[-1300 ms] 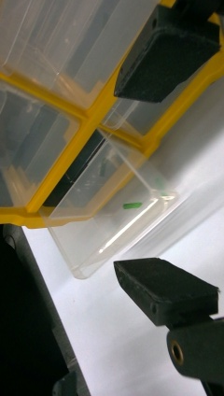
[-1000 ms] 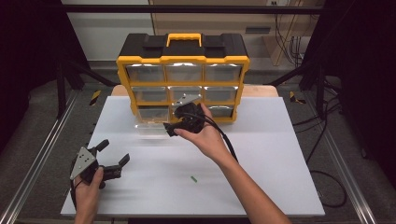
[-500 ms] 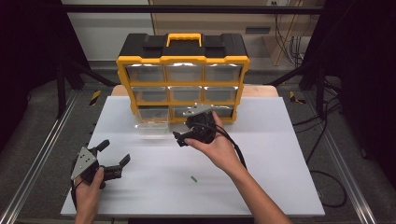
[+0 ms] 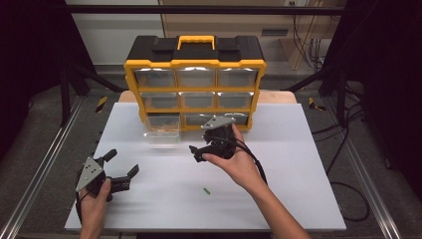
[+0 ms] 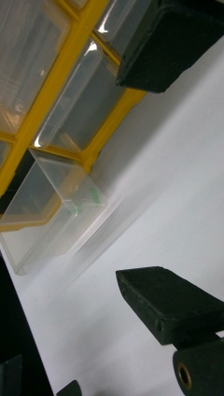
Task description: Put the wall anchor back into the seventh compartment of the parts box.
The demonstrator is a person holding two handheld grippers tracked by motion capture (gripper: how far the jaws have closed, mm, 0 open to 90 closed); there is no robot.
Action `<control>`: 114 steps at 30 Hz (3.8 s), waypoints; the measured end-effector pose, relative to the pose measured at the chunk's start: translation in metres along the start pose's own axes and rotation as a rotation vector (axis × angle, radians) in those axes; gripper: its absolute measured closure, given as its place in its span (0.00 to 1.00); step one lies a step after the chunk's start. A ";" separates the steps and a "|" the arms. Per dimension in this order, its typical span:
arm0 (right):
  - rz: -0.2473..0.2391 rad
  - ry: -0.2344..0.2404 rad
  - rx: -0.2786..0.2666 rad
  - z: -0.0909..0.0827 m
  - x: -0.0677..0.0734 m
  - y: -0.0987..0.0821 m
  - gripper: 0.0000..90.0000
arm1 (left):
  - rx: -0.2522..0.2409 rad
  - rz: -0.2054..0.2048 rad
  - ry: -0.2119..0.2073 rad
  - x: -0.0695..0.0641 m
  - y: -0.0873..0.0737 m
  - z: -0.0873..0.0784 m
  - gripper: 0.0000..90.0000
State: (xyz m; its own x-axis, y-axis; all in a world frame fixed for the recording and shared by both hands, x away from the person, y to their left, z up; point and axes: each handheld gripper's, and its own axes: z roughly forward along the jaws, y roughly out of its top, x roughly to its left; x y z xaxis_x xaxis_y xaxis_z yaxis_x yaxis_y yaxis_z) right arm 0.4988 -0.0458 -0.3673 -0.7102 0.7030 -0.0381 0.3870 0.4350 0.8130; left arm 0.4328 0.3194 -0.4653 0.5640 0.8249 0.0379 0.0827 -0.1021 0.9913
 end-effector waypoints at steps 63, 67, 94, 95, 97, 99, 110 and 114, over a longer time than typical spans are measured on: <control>-0.016 0.143 0.264 0.019 0.046 -0.113 0.83 | 0.004 0.007 -0.001 -0.002 0.000 0.000 0.01; -0.019 0.139 0.269 0.020 0.046 -0.115 0.88 | 0.005 0.008 -0.003 -0.002 0.000 0.001 0.01; 0.060 0.104 0.018 0.001 0.022 -0.087 0.94 | 0.006 0.008 -0.004 -0.002 0.000 0.001 0.01; 0.057 0.098 0.011 0.000 0.021 -0.084 0.94 | 0.007 0.008 -0.005 -0.003 0.000 0.001 0.01; 0.047 0.084 0.000 -0.002 0.018 -0.076 0.94 | 0.007 0.009 -0.005 -0.002 0.000 0.001 0.01; 0.049 0.082 -0.004 -0.002 0.017 -0.073 0.94 | 0.006 0.007 -0.005 -0.002 0.000 0.001 0.01; 0.018 0.048 -0.041 0.008 0.003 -0.032 0.94 | 0.004 0.006 -0.005 -0.001 0.000 0.001 0.01; 0.014 0.040 -0.059 0.010 -0.001 -0.020 0.94 | 0.003 0.001 -0.003 -0.001 0.000 0.001 0.01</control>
State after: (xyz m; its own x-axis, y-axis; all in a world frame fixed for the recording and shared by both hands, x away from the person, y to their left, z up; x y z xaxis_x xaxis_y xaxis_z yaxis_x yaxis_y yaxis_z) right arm 0.4981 -0.0493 -0.3891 -0.7285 0.6850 -0.0044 0.3622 0.3907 0.8463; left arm 0.4331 0.3185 -0.4659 0.5668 0.8229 0.0389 0.0840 -0.1047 0.9909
